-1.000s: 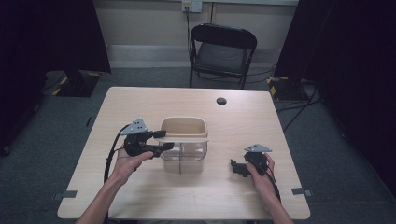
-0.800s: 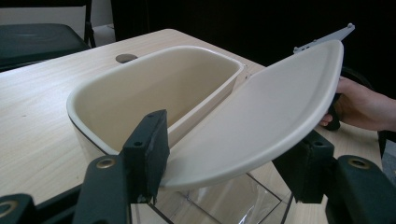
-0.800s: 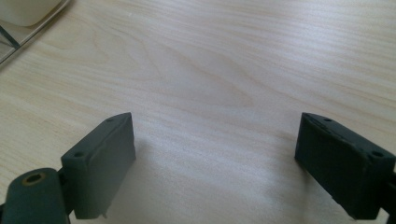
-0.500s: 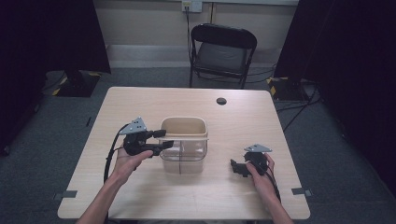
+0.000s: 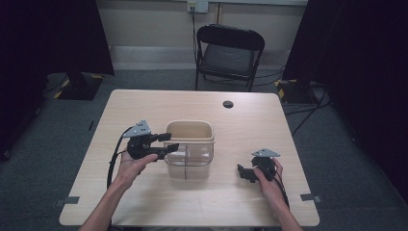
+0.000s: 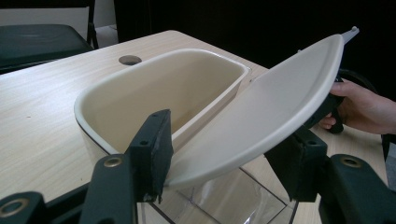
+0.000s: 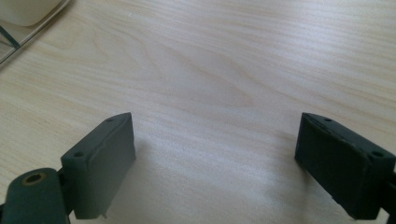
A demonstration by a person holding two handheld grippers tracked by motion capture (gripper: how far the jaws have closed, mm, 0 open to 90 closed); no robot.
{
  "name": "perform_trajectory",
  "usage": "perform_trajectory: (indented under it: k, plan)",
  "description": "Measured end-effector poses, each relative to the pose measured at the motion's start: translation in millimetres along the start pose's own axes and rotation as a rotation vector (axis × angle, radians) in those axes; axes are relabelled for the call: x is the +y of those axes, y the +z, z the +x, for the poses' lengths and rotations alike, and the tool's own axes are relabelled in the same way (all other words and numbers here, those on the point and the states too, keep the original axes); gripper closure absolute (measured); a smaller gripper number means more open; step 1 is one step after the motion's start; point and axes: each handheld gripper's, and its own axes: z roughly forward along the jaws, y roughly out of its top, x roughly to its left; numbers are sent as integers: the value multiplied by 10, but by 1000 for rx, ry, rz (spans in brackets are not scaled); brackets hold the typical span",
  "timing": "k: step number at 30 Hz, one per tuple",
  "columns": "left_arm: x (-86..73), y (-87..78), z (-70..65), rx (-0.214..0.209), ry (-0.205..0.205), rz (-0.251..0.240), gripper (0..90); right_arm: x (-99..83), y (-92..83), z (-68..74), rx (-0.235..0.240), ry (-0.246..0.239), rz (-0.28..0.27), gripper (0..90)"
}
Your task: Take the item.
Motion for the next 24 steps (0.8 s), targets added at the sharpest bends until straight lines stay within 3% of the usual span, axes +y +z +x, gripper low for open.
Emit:
perform_trajectory:
  k: [24]
  plan:
    - [16,14,1,1,-15,-2,434,-1,-1,0,0,0,0,115]
